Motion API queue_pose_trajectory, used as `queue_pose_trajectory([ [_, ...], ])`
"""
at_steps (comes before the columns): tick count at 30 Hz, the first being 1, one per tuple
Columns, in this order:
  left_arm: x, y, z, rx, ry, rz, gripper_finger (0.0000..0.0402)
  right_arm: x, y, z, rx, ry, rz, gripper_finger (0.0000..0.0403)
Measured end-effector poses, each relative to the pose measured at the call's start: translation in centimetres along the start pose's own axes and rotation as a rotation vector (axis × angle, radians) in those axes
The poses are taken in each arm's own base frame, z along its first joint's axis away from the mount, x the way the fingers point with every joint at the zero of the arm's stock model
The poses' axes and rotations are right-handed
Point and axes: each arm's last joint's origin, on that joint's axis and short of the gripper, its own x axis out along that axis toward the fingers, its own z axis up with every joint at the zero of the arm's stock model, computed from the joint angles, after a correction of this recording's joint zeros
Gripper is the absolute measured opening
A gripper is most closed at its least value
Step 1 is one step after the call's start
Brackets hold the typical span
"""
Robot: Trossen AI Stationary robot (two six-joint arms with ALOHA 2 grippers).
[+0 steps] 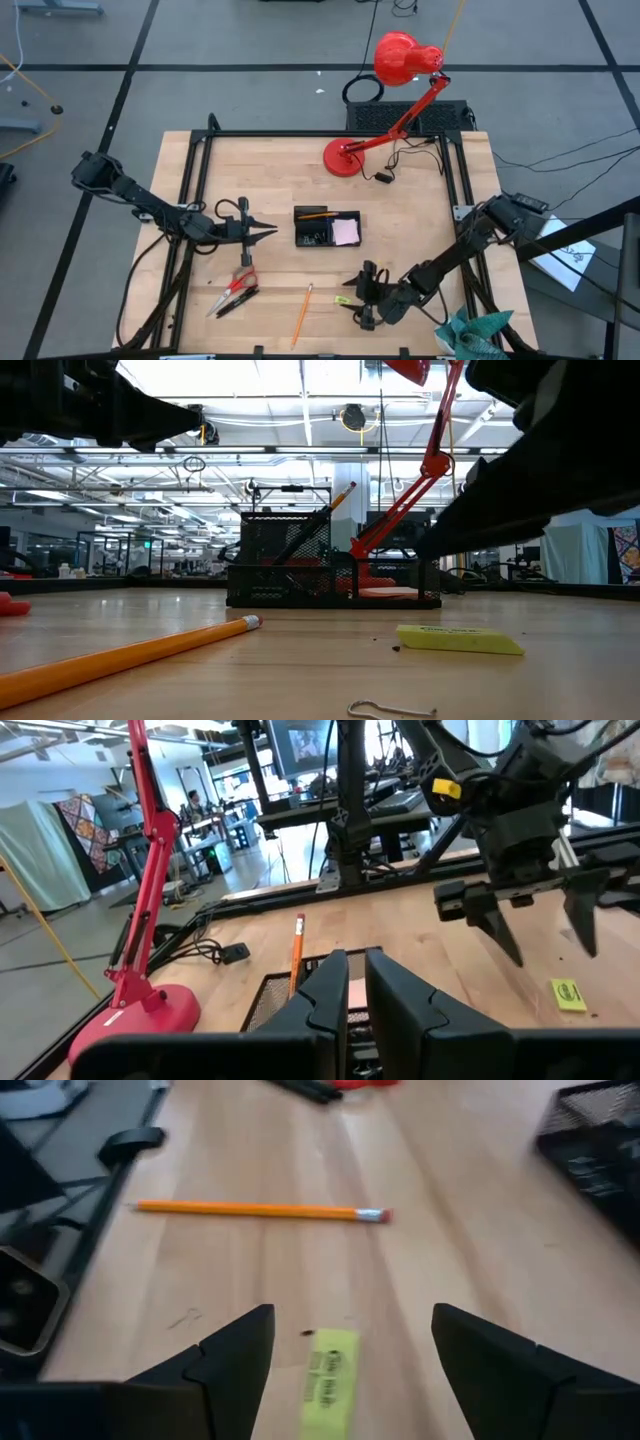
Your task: Pick and place office supplies into organizer
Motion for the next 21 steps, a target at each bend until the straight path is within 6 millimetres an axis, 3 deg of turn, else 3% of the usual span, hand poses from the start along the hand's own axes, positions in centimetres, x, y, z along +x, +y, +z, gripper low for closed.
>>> queue_pose_trajectory([
  [9, 0.0, 0.0, -0.1, 0.007, 0.005, -0.001, 0.0047, 1.3, -0.2, -2.3, -0.043, 0.088, 0.015, 0.0267],
  [21, 0.0, 0.0, 0.0, 0.006, 0.005, -0.001, 0.0047, 1.6, -0.8, -3.4, -0.137, 0.145, -0.055, 0.0255],
])
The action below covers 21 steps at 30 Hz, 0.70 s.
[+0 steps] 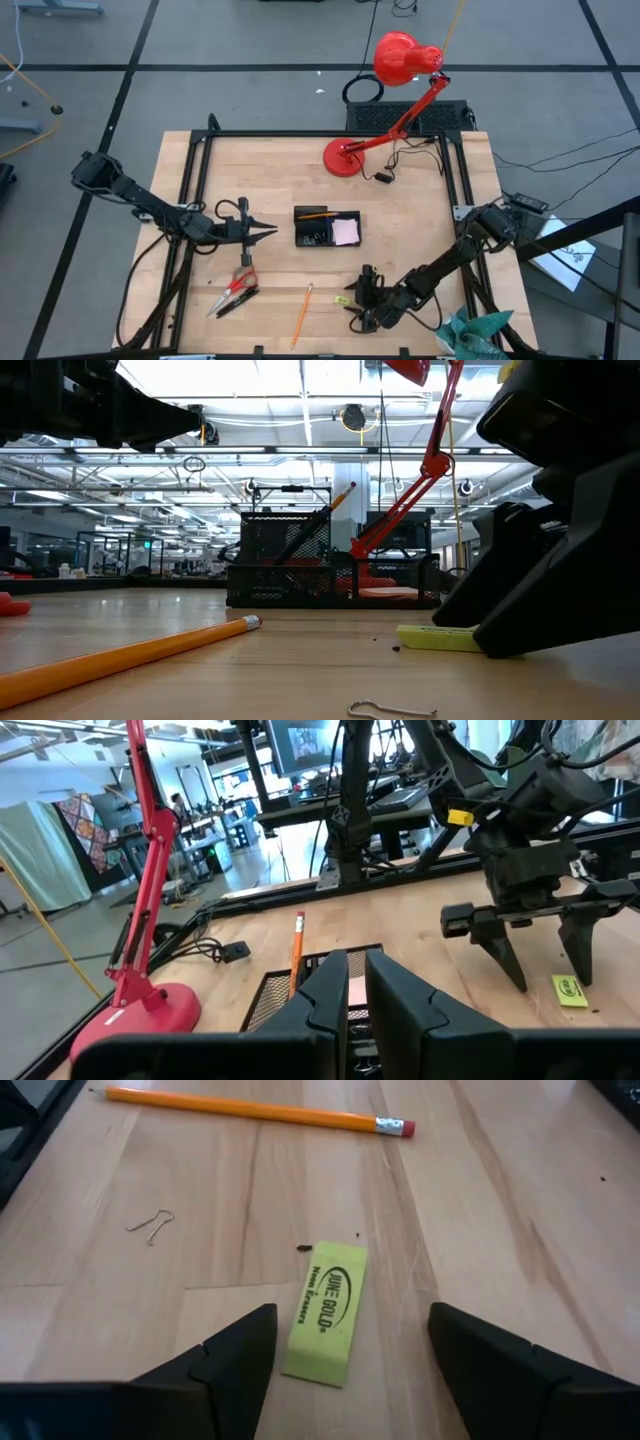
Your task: Pick and place office supplies into organizer
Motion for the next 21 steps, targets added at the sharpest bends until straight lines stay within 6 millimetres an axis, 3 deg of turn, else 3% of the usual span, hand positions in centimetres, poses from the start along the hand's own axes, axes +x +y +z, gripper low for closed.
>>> queue_pose_trajectory([
  [21, 0.0, 0.0, 0.0, -0.004, 0.000, 0.000, 0.0047, 0.1, -1.3, -1.3, -0.142, 0.111, -0.117, 0.0180],
])
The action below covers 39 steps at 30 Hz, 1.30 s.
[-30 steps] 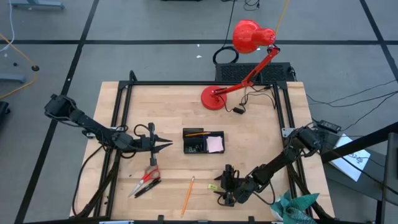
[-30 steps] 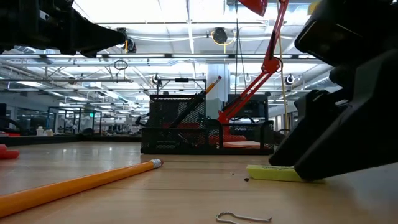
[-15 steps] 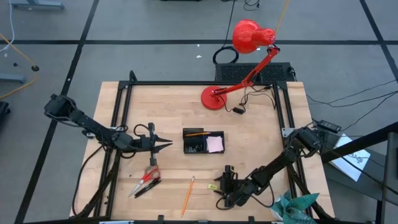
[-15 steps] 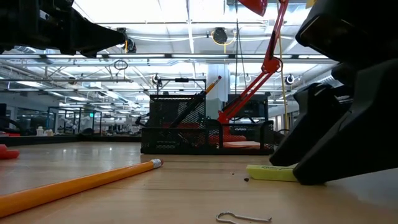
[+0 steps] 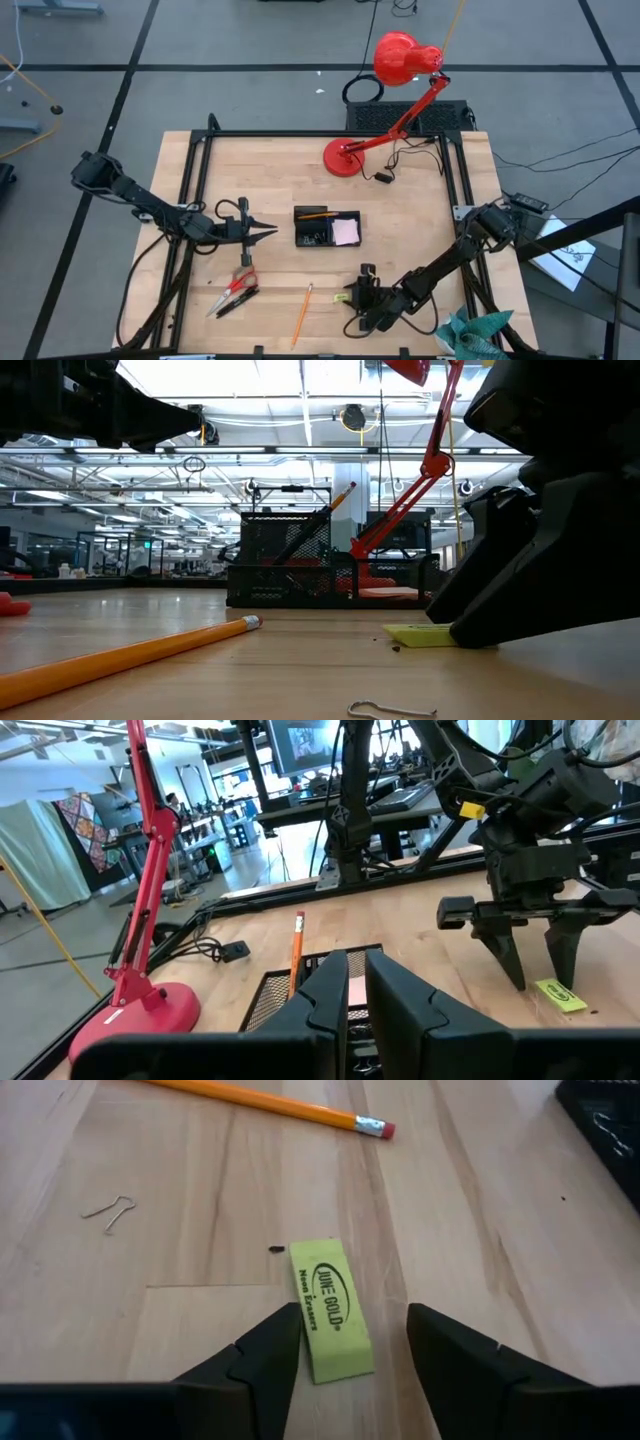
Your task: Pick and place office supplies into organizer
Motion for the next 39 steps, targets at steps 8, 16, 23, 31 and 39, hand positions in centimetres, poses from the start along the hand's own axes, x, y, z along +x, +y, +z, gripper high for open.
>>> queue_pose_trajectory([
  [8, 0.0, 0.0, 0.0, -0.001, 0.000, 0.000, 0.0047, 0.0, 0.2, 0.0, -0.028, 0.019, 0.056, 0.0169],
  [16, 0.0, 0.0, 0.0, -0.001, 0.000, 0.000, 0.0047, 0.1, 0.2, 0.0, -0.007, 0.046, 0.107, 0.0155],
  [23, 0.0, 0.0, 0.0, 0.001, 0.001, 0.000, 0.0047, 0.2, 0.1, 0.0, 0.006, 0.060, 0.128, 0.0115],
  [31, 0.0, 0.0, -0.1, 0.004, 0.006, -0.001, 0.0047, 0.0, 0.4, 1.0, -0.006, -0.020, 0.170, 0.0051],
  [39, 0.0, -0.1, -0.3, 0.018, 0.030, -0.005, 0.0047, -2.3, -1.0, 3.7, -0.093, -0.100, 0.193, 0.0054],
])
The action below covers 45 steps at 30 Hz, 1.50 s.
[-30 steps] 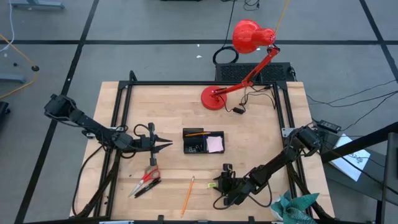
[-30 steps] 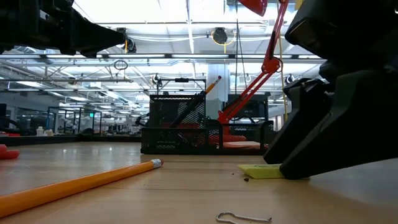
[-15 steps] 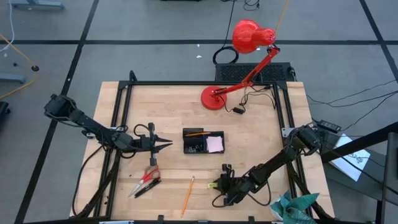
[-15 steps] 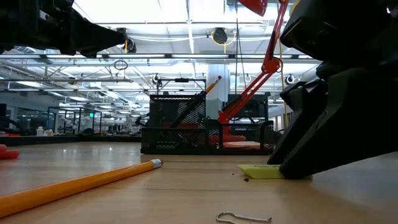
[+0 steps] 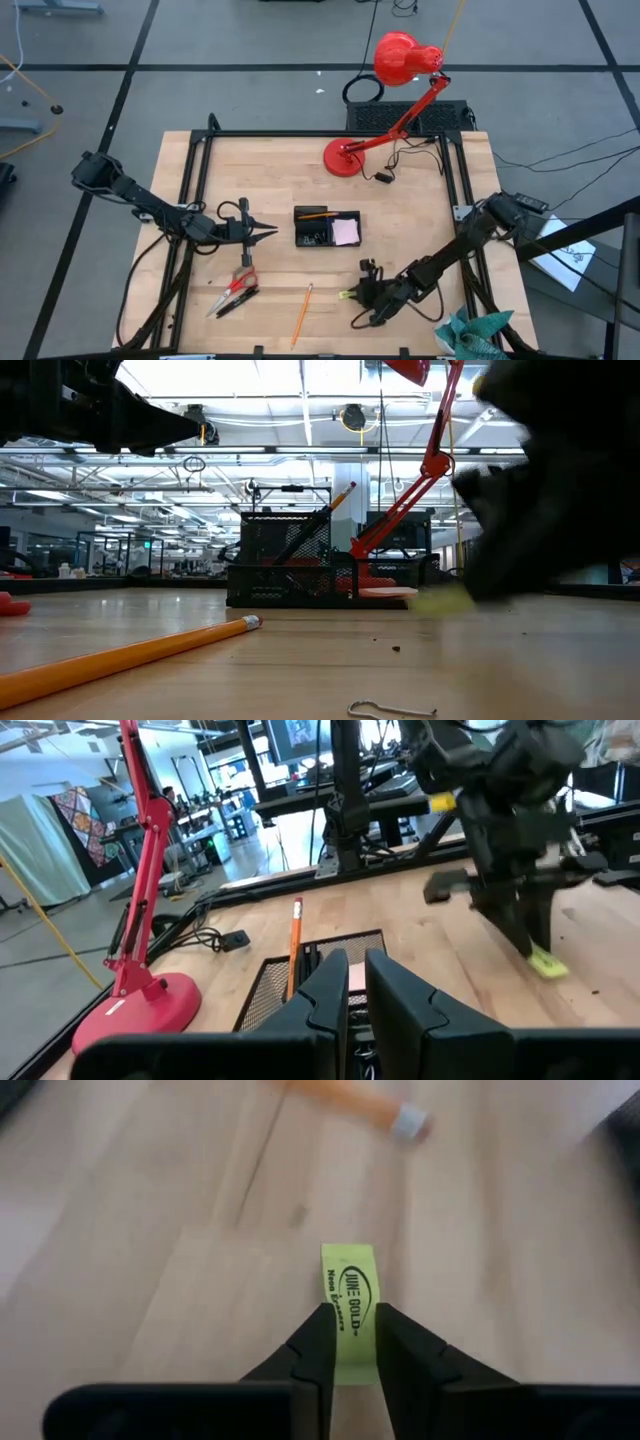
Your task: Pick and place office supplies into organizer
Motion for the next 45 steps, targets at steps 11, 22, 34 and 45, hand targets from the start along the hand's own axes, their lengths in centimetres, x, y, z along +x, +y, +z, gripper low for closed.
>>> queue_pose_trajectory([
  [11, 0.0, 0.0, 0.0, 0.001, 0.002, 0.009, 0.0047, -5.0, -2.8, 5.3, -0.102, -0.220, -0.120, 0.0049],
  [22, 0.0, 0.0, 0.0, 0.008, 0.002, 0.009, 0.0047, -5.2, -2.7, 5.0, -0.075, -0.221, -0.111, 0.0049],
  [34, 0.0, 0.0, 0.0, 0.005, 0.000, 0.009, 0.0047, -3.6, -5.2, 5.6, -0.018, -0.249, -0.096, 0.0049],
  [45, 0.0, 0.1, 0.0, 0.003, 0.002, 0.026, 0.0047, 1.2, -10.4, 4.9, 0.076, -0.253, -0.130, 0.0049],
])
